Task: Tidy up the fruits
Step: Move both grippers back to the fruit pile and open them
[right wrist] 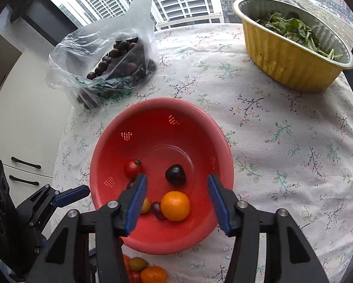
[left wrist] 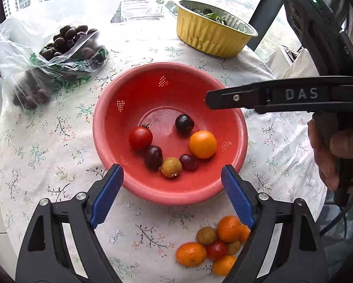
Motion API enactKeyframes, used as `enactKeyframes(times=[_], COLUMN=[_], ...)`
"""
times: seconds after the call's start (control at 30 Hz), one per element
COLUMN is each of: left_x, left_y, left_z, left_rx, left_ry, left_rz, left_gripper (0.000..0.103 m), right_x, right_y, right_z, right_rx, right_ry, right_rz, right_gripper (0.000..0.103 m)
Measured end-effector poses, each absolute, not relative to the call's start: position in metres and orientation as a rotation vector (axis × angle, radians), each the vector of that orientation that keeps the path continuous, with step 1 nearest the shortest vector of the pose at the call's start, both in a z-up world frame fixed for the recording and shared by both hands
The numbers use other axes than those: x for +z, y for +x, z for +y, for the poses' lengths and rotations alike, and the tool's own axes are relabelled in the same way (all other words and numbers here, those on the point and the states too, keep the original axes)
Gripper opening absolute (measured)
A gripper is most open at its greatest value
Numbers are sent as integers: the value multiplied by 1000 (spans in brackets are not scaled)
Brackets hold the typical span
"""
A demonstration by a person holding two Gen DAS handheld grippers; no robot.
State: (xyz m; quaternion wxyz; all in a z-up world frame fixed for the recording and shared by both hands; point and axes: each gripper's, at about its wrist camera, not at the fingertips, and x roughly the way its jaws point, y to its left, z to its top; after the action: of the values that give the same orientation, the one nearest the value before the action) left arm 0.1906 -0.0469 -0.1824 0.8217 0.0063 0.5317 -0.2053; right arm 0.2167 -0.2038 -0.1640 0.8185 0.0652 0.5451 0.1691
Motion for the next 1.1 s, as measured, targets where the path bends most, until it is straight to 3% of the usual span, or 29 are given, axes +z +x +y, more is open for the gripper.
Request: enactKeyframes(times=[0.13, 0.53, 0.83, 1.03, 1.1], left_x=[-182, -230, -242, -247, -249], left_y=[157, 30, 8, 23, 26], left_z=[-31, -41, -59, -66, -67], left_rx=[-436, -569, -595, -610, -617], left_ry=[-14, 110, 172, 156, 162], left_rz=[1142, 1267, 1229, 1239, 1247], left_gripper=[98, 99, 98, 84, 75], right_x=[-154, -213, -219, -218, -218], right_y=[173, 55, 16, 3, 1], right_z=[-227, -245, -237, -245, -247], right_rx=[341, 220, 192, 158, 151], right_ry=[185, 276, 304, 331, 336], right_rz=[1109, 1301, 1296, 1287, 1286], right_gripper=[69, 68, 67, 66, 66])
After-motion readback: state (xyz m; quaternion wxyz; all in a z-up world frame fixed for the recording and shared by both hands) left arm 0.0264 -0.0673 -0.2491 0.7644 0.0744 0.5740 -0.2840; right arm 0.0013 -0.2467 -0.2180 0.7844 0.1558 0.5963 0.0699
